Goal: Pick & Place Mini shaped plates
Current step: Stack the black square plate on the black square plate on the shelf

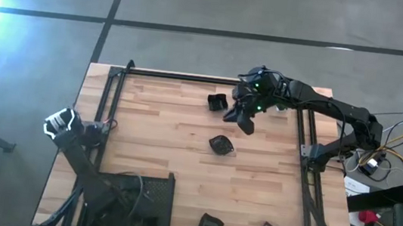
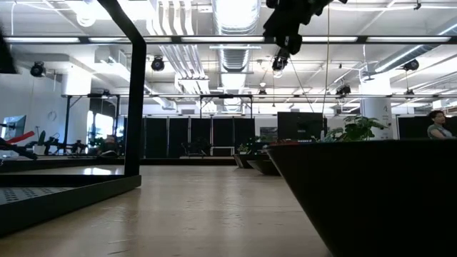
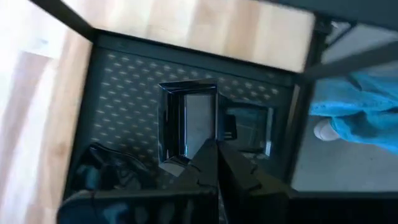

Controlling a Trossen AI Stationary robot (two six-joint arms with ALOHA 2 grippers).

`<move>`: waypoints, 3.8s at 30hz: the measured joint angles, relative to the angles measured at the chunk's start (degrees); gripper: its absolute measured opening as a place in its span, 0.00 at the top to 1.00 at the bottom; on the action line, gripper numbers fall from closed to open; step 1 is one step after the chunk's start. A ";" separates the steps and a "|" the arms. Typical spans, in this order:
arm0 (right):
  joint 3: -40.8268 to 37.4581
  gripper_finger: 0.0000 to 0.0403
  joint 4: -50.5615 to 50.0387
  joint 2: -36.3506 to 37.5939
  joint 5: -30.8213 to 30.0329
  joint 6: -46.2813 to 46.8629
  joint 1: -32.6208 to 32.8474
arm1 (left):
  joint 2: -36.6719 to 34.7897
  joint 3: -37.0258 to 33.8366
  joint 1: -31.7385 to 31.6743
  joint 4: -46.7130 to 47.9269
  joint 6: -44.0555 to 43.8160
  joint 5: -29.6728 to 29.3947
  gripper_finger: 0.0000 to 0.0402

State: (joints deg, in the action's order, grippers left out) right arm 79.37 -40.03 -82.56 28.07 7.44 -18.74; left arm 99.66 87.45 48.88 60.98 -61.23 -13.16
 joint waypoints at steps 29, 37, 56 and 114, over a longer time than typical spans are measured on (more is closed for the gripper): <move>0.00 0.83 0.06 0.00 12.89 -6.55 -0.07 | 9.41 2.26 4.00 -6.50 -1.40 2.15 1.00; 0.00 0.83 0.09 0.00 12.86 -6.58 -0.02 | 10.38 2.26 3.58 -7.99 -1.84 2.89 1.00; 0.00 0.83 0.11 0.00 12.75 -6.63 -0.02 | 10.38 2.00 2.90 -9.20 -2.25 3.26 1.00; 0.00 0.83 0.07 0.00 12.88 -6.38 -0.02 | 10.05 0.46 1.75 -11.33 -3.08 5.60 1.00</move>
State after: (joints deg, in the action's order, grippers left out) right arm 79.37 -39.97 -82.56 40.95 1.06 -18.76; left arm 109.71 87.92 50.63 49.64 -64.31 -7.56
